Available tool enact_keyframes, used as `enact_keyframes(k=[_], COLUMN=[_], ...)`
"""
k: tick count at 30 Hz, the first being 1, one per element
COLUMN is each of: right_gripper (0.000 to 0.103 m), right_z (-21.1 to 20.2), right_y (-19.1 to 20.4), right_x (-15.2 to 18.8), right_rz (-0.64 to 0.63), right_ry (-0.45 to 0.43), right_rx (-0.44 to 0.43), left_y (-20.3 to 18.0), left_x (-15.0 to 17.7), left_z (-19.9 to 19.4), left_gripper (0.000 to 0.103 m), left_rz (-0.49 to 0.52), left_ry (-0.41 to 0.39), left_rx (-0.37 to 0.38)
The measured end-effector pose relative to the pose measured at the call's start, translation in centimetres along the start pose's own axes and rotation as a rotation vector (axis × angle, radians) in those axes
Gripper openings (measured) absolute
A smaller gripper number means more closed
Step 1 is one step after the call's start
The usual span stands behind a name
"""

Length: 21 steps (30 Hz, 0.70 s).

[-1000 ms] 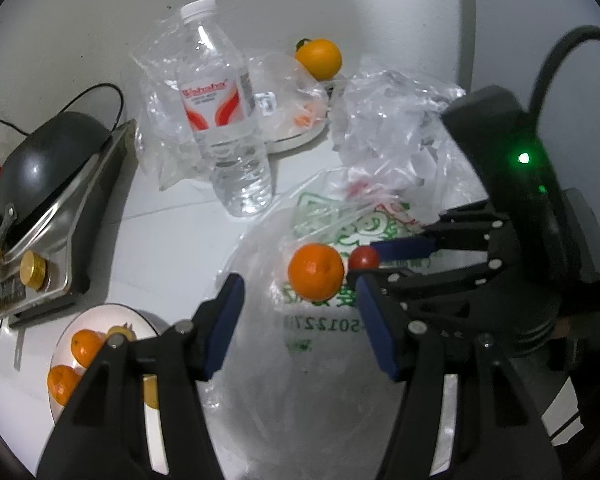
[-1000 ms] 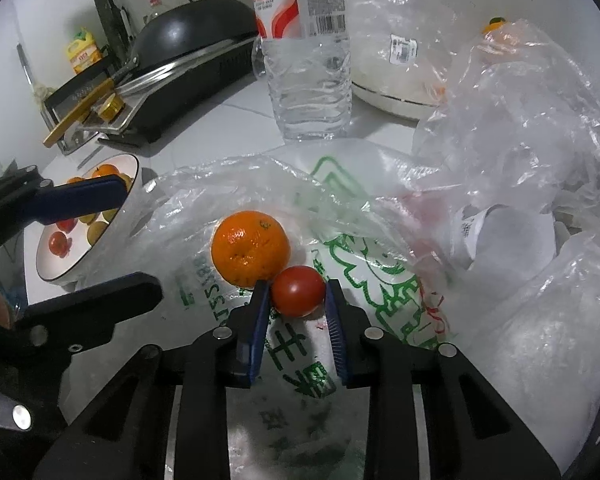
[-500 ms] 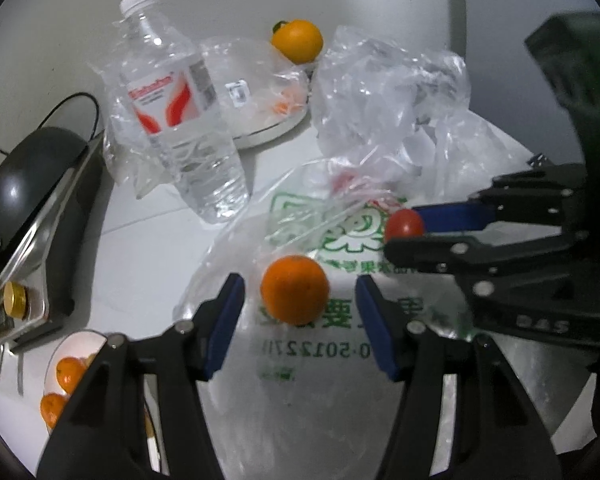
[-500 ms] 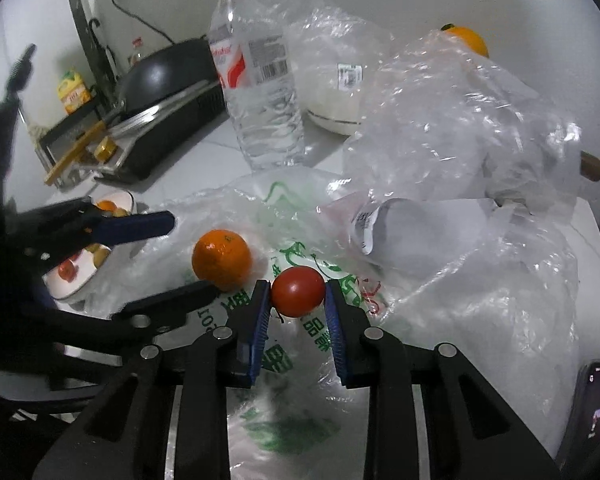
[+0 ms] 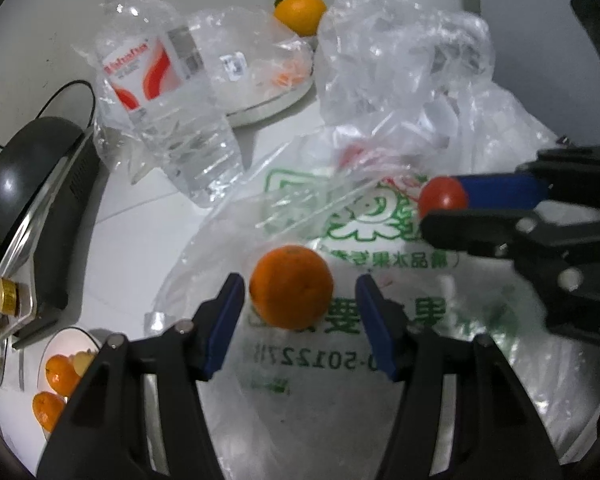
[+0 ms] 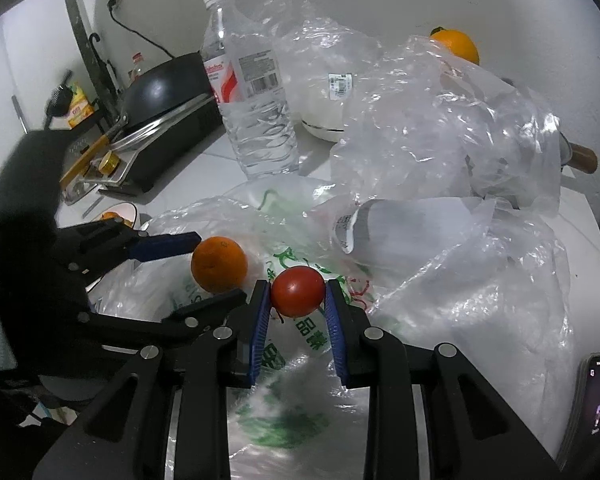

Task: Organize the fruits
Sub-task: 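Grasp the mandarin with the left gripper while the right gripper grasps the red tomato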

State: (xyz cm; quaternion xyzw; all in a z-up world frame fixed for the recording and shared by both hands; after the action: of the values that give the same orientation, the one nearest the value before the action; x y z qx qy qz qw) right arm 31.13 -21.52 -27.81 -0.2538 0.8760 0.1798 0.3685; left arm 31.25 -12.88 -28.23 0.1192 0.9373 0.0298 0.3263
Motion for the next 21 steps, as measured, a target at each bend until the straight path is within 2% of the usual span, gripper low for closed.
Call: enact_keyframes(k=[3, 5, 21], right_gripper=[0.029, 0.029, 0.029], right_z=[0.1, 0.0, 0.8], right_y=[-0.3, -0.2, 0.2], right_x=[0.2, 0.2, -0.1], right_rz=[0.009, 0.004, -0.004], right_ry=[0.008, 0.009, 0.023], right_rx=[0.003, 0.004, 0.019], left_y=[0.2, 0.2, -0.1], left_x=[-0.1, -0.1, 0.0], left_z=[0.4, 0.4, -1.1], left_gripper=[0.059, 0.046, 0.045], left_rz=[-0.011, -0.019, -0.029], left_ry=[-0.006, -0.008, -0.035], left_rx=[-0.004, -0.006, 0.078])
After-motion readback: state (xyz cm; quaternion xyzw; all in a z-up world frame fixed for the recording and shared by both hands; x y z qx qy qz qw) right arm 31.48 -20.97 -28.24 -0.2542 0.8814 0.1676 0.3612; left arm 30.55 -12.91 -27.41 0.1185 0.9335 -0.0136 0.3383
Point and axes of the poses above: each gripper's, at about its wrist camera, not at the fingertips, and z roughly the way its jaws point, y to its left, x to its underside, the point moved 6 cm from there along z, roughly the way its jaws point, and after that the axes turned 7 degrees about -z, right-handed, at the moved point
